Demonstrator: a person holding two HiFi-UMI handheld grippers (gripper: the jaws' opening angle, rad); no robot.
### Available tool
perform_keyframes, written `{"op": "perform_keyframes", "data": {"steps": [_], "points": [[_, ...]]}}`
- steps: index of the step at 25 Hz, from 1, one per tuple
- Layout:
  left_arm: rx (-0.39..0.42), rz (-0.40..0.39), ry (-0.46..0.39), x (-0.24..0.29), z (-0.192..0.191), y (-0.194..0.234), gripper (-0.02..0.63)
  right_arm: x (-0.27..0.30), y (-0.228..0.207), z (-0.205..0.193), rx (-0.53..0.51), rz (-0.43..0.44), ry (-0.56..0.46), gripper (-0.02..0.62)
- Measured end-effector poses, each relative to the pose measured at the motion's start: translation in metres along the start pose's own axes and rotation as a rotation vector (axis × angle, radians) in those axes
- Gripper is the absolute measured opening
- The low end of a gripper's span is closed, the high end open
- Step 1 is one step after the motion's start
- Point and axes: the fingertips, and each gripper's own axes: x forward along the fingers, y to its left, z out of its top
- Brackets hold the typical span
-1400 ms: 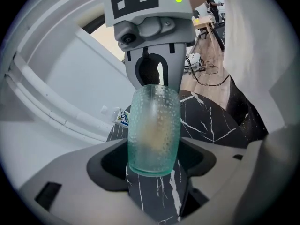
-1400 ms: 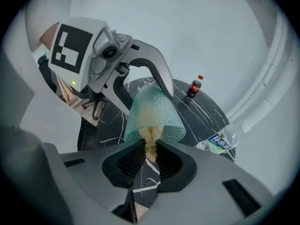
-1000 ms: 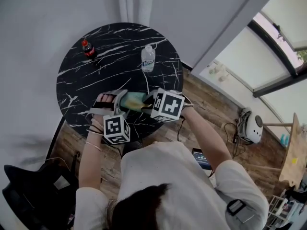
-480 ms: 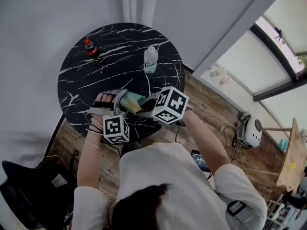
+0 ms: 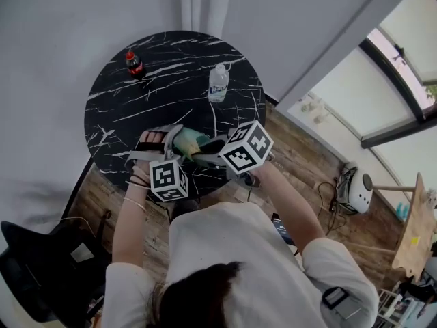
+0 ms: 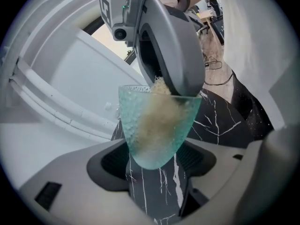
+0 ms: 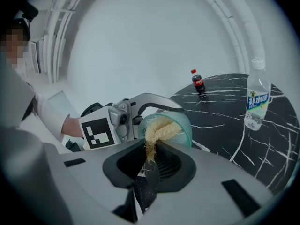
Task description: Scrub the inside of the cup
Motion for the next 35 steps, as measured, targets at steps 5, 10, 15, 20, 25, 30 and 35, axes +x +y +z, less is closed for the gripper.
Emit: {"op": "perform_keyframes", "data": {"steps": [5, 10, 15, 20, 25, 30, 35], "points": [[-0.053, 0.043, -0.014, -0.003, 0.002, 0.003, 0.319, -0.004, 0.004, 0.011, 0.151, 0.082, -0.135, 0.066], [-0.112, 0.103, -0.03, -0.007, 0.001, 0.014, 0.319, -0.012, 0.002, 0.029, 0.318, 0.146, -0.284, 0.064], [-0.122, 0.125, -0.02, -0.008, -0.002, 0.017, 0.318, -0.015, -0.007, 0.035, 0.397, 0.139, -0.351, 0.064], [-0.123, 0.134, -0.023, -0.009, -0.004, 0.02, 0.318, -0.019, -0.012, 0.038, 0.423, 0.138, -0.381, 0.063], [-0.108, 0.164, -0.026, -0.012, -0.003, 0.026, 0.318, -0.028, -0.018, 0.043, 0.435, 0.129, -0.41, 0.061], [-0.109, 0.177, -0.029, -0.013, -0.003, 0.029, 0.318, -0.033, -0.025, 0.043, 0.463, 0.122, -0.436, 0.06], [-0.13, 0.188, -0.029, -0.014, -0.007, 0.033, 0.316, -0.04, -0.036, 0.042, 0.498, 0.101, -0.465, 0.058]]}}
